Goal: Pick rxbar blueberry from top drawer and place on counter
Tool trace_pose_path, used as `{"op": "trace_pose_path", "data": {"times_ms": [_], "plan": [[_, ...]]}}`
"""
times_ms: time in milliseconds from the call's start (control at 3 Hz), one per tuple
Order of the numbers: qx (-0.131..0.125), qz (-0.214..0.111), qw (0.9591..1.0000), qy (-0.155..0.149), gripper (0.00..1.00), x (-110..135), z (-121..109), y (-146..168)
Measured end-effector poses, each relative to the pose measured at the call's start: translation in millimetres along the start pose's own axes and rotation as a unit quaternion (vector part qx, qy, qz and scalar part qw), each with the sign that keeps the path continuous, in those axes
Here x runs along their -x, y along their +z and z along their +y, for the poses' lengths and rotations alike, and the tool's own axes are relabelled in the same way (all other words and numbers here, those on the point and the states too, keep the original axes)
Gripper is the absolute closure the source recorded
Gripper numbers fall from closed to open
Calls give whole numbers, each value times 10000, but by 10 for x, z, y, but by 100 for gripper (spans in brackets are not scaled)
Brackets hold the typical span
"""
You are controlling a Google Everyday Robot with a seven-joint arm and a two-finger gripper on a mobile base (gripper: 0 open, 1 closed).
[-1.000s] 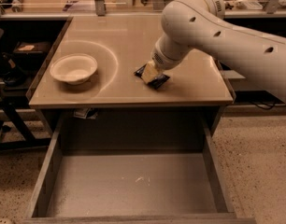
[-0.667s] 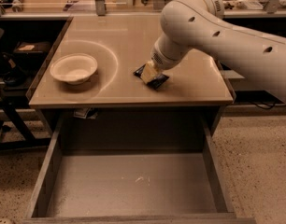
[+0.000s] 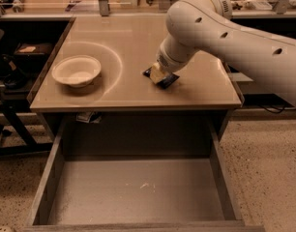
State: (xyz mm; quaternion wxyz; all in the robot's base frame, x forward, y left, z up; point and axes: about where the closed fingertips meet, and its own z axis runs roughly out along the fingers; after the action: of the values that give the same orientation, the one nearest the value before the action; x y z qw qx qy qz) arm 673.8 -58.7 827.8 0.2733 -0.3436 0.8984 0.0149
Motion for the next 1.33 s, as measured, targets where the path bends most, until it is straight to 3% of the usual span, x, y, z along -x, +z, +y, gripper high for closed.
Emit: {"op": "trace_pose_path", "data": {"times_ms": [333,667,1333], "plan": [[0,0,10000,0,12,0,0,0],[0,0,10000,0,0,0,1,1],[-134,95,9998,73,0,66,-33,-59]]}}
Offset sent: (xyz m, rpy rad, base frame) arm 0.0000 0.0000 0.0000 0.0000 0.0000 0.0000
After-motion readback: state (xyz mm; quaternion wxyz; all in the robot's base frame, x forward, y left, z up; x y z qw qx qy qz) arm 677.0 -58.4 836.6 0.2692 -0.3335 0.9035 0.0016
